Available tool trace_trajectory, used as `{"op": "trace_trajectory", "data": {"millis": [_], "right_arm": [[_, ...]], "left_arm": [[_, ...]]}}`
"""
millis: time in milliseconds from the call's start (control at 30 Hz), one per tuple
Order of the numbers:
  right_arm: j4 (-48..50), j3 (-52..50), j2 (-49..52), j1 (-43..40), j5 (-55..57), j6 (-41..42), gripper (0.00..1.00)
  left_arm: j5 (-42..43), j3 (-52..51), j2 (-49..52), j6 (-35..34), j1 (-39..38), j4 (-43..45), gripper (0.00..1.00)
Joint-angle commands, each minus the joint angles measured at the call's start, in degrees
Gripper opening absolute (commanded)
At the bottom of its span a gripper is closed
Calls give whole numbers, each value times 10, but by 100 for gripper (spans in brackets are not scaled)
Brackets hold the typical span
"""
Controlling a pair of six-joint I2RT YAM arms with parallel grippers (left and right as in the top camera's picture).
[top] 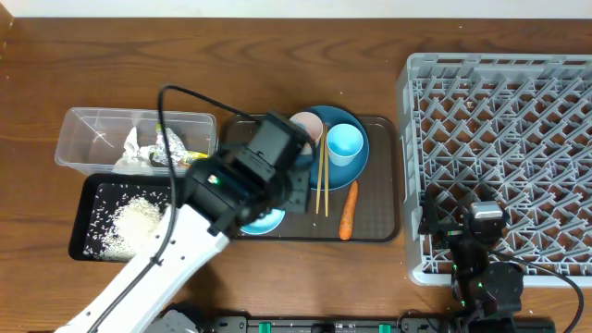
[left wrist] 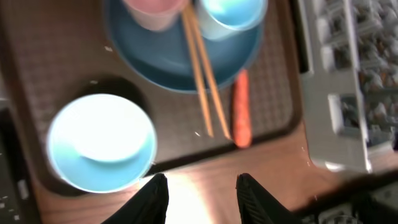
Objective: Sort waste into correct bins and load items into the dishwasher rack
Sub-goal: 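Carry the empty bowl back and set it on the brown tray, then move left gripper to the orange carrot and grasp it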
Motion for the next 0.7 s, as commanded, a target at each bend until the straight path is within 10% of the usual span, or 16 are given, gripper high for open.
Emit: {"op": "trace_trajectory", "data": {"millis": [0,667], "right_arm": [[-1,-2,0,-5,6,4,99],[-1,-2,0,-5,6,4,99]], "left_arm": [[-30,4,6,-36,-52,-1,40],[-104,4,263,-118,-220,114,40]]}}
